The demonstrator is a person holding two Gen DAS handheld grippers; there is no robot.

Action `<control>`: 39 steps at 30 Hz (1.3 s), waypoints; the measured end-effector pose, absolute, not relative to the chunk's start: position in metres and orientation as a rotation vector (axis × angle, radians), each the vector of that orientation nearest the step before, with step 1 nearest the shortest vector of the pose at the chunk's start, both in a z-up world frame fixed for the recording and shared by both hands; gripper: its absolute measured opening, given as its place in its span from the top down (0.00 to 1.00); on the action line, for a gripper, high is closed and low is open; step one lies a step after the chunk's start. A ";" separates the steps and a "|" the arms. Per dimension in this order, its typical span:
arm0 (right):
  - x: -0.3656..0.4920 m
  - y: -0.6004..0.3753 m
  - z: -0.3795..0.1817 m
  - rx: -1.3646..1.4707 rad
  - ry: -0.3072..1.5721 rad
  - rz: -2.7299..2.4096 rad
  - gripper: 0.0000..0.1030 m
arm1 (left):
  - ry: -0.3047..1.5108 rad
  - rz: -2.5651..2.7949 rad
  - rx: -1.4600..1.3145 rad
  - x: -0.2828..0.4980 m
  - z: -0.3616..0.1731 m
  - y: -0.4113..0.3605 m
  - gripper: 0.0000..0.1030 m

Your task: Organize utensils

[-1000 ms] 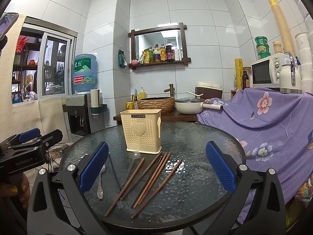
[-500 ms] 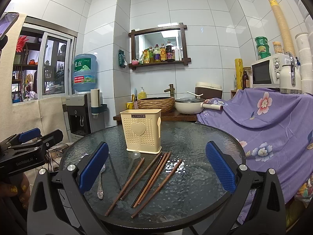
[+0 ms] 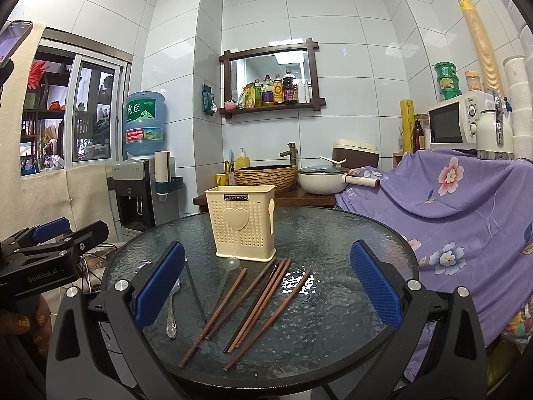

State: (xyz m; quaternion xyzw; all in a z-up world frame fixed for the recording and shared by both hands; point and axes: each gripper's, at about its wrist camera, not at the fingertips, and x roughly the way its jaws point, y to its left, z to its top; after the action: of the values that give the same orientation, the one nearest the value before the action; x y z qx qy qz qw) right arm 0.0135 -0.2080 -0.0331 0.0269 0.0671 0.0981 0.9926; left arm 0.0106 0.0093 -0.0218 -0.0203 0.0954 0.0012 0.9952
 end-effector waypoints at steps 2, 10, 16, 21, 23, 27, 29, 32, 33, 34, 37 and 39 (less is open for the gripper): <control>0.012 -0.207 -0.034 0.054 0.135 0.197 0.05 | 0.192 0.001 -0.040 0.011 -0.022 0.009 0.06; 0.012 -0.206 -0.034 0.054 0.135 0.197 0.05 | 0.194 0.003 -0.040 0.011 -0.024 0.010 0.06; 0.012 -0.206 -0.034 0.053 0.136 0.196 0.05 | 0.194 0.004 -0.039 0.011 -0.025 0.009 0.06; 0.012 -0.206 -0.034 0.053 0.136 0.196 0.05 | 0.197 0.003 -0.039 0.012 -0.023 0.008 0.06; 0.012 -0.206 -0.034 0.053 0.137 0.197 0.05 | 0.200 0.003 -0.040 0.012 -0.027 0.009 0.06; 0.013 -0.206 -0.034 0.053 0.137 0.197 0.05 | 0.202 0.003 -0.039 0.011 -0.029 0.009 0.06; 0.013 -0.206 -0.034 0.053 0.137 0.196 0.05 | 0.203 0.003 -0.038 0.011 -0.029 0.009 0.06; 0.013 -0.207 -0.034 0.053 0.137 0.196 0.05 | 0.207 0.004 -0.037 0.012 -0.031 0.009 0.06; 0.013 -0.207 -0.034 0.053 0.137 0.196 0.05 | 0.208 0.005 -0.037 0.011 -0.033 0.010 0.06; 0.013 -0.207 -0.033 0.053 0.138 0.196 0.05 | 0.210 0.006 -0.037 0.011 -0.035 0.010 0.06; 0.014 -0.201 -0.035 0.050 0.140 0.198 0.05 | 0.212 0.012 -0.037 0.012 -0.036 0.010 0.06; 0.015 -0.199 -0.038 0.047 0.148 0.199 0.05 | 0.213 0.012 -0.036 0.012 -0.035 0.009 0.06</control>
State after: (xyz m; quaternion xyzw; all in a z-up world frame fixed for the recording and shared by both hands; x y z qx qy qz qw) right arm 0.0149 -0.1989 -0.0378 0.0232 0.0737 0.0991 0.9921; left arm 0.0122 0.0095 -0.0352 -0.0178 0.1061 0.0061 0.9942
